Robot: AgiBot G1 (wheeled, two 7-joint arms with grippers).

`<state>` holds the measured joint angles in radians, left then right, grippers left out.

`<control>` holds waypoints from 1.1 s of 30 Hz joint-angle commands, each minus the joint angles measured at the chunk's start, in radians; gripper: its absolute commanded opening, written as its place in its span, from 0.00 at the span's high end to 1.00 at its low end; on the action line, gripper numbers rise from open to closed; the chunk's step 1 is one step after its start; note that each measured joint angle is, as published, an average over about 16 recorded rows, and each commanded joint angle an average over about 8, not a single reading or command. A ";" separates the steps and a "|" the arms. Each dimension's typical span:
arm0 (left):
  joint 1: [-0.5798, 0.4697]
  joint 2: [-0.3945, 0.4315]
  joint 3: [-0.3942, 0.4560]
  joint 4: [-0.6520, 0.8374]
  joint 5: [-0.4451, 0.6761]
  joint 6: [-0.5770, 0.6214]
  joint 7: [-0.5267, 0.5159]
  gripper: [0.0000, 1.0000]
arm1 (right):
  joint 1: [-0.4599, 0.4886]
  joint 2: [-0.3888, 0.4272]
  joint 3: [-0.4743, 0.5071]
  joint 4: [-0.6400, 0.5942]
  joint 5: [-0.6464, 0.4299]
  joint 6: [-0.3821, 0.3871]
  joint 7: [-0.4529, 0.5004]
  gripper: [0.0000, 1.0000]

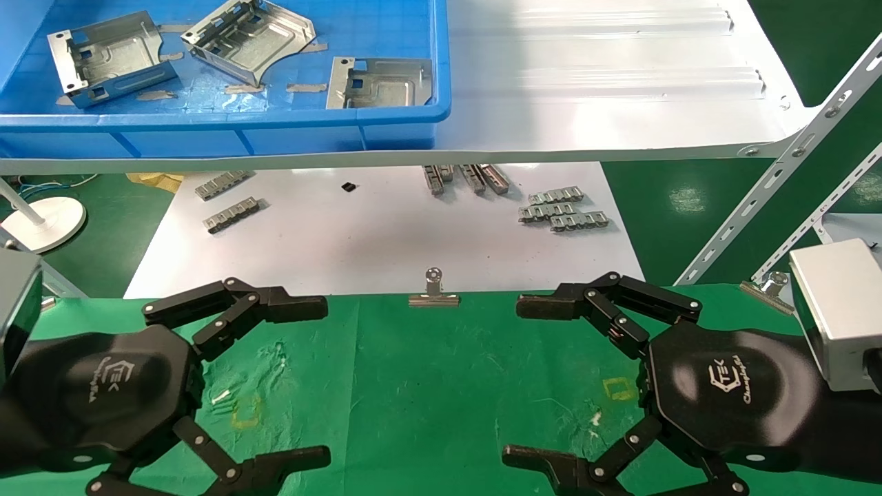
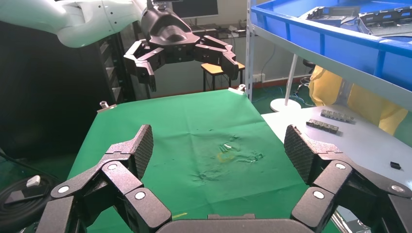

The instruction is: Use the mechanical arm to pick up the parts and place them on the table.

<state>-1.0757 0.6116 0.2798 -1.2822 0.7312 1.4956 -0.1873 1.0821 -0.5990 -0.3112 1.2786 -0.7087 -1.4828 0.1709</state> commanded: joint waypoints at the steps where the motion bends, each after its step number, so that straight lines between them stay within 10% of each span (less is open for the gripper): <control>1: 0.000 0.000 0.000 0.000 0.000 0.000 0.000 0.00 | 0.000 0.000 0.000 0.000 0.000 0.000 0.000 0.00; 22: 0.000 0.000 0.000 0.000 0.000 0.000 0.000 0.00 | 0.000 0.000 0.000 0.000 0.000 0.000 0.000 0.02; 30: 0.000 0.000 0.000 0.000 0.000 0.000 0.000 0.00 | 0.000 0.000 0.000 0.000 0.000 0.000 0.000 0.94; 33: 0.000 0.000 0.000 0.000 0.000 0.000 0.000 0.00 | 0.000 0.000 0.000 0.000 0.000 0.000 0.000 1.00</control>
<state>-1.0757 0.6116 0.2798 -1.2822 0.7312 1.4956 -0.1873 1.0821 -0.5990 -0.3112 1.2786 -0.7087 -1.4828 0.1709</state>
